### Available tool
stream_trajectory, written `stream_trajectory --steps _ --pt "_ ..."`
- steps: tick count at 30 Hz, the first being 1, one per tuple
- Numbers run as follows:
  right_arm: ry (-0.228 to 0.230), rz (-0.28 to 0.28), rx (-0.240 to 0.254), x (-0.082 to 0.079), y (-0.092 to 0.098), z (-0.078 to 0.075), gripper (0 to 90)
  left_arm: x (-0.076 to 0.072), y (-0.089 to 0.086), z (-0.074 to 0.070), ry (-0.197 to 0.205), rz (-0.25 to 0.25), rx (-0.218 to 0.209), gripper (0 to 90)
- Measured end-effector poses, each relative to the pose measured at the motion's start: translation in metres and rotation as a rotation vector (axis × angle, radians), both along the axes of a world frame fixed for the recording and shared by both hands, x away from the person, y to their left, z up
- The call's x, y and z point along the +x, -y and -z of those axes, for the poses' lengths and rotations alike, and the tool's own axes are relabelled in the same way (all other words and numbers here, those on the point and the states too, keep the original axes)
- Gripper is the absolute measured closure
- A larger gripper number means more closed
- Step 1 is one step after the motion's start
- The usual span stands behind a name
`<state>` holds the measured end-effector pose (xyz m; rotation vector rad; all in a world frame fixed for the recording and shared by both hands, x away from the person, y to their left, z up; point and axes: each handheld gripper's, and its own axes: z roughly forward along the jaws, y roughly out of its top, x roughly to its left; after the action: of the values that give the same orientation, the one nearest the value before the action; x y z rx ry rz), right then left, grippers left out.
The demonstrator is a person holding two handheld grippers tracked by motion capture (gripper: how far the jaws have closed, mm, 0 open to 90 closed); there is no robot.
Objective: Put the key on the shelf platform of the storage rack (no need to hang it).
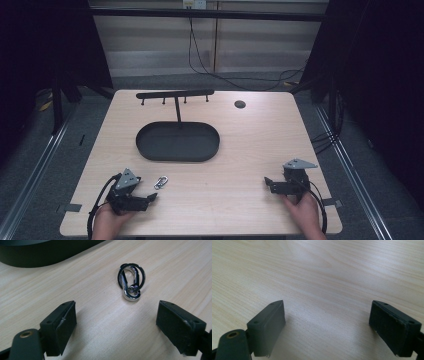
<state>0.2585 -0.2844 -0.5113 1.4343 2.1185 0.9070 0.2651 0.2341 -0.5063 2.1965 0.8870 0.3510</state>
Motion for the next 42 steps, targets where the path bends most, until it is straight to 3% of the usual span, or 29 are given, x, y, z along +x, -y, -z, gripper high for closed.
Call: stream_trajectory --steps 3,6,11,12,17,19,21,26,30,42 --pt "0.0 0.0 0.0 0.0 0.0 0.0 12.9 0.002 0.002 -0.004 -0.028 0.0 0.031 17.8" --pt "0.0 0.0 0.0 0.0 0.0 0.0 12.9 0.007 0.007 -0.014 -0.109 0.0 0.107 23.6" --pt "0.0 0.0 0.001 0.0 0.0 0.0 12.9 0.01 0.012 -0.019 -0.166 0.031 0.129 26.0" --pt "0.0 0.0 0.0 0.0 0.0 0.0 12.9 0.011 0.016 -0.022 -0.193 0.048 0.157 26.2" --pt "0.0 0.0 0.0 0.0 0.0 0.0 12.8 0.014 0.022 -0.031 -0.213 0.075 0.18 26.3" --pt "0.0 0.0 0.0 0.0 0.0 0.0 12.9 0.019 0.027 -0.04 -0.227 0.097 0.218 26.4" --pt "0.001 -0.001 0.0 0.0 0.0 0.0 12.9 0.02 0.029 -0.042 -0.236 0.096 0.219 27.2" --pt "0.0 0.0 0.0 0.0 0.0 0.0 12.9 0.034 0.039 -0.052 -0.275 0.128 0.262 27.4" --pt "0.0 0.0 0.0 0.0 0.0 0.0 12.8 0.041 0.046 -0.054 -0.322 0.14 0.299 28.4" --pt "0.001 -0.001 0.0 0.0 0.0 0.0 12.9 0.053 0.061 -0.056 -0.375 0.151 0.36 31.9"
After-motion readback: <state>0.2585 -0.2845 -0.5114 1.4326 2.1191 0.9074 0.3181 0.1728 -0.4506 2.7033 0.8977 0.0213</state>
